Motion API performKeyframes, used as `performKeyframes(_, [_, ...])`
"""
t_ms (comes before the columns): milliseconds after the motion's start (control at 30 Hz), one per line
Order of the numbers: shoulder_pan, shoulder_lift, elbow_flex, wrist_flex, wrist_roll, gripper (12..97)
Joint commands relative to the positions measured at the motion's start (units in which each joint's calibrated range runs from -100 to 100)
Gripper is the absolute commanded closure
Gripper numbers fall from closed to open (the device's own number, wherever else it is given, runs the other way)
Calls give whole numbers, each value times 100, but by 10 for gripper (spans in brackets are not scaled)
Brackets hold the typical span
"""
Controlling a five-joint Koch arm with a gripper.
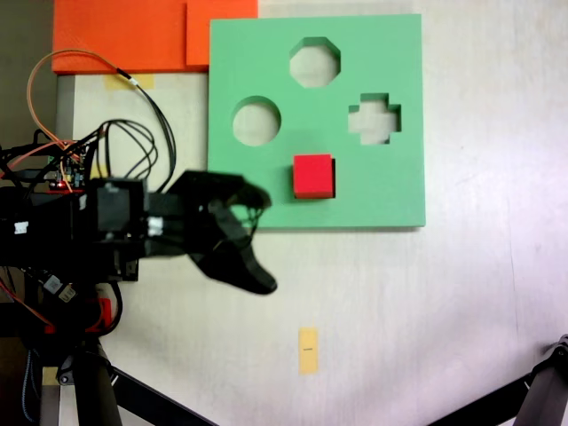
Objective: Put the square block into the corresponding hole
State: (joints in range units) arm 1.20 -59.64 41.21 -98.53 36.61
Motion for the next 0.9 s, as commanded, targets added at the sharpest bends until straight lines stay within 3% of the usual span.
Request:
performKeyframes(0, [-317,-558,246,691,-840,503])
performKeyframes(133, [-718,-488,117,864,-1275,507])
performKeyframes(200, [-718,-670,-1130,1442,-1602,507])
performKeyframes(300, [-718,-2262,-4828,4629,-1797,509])
performKeyframes(600, [-264,-3994,-11548,10927,-2755,591])
performKeyframes(867, [-24,-4036,-14121,11293,-3443,587])
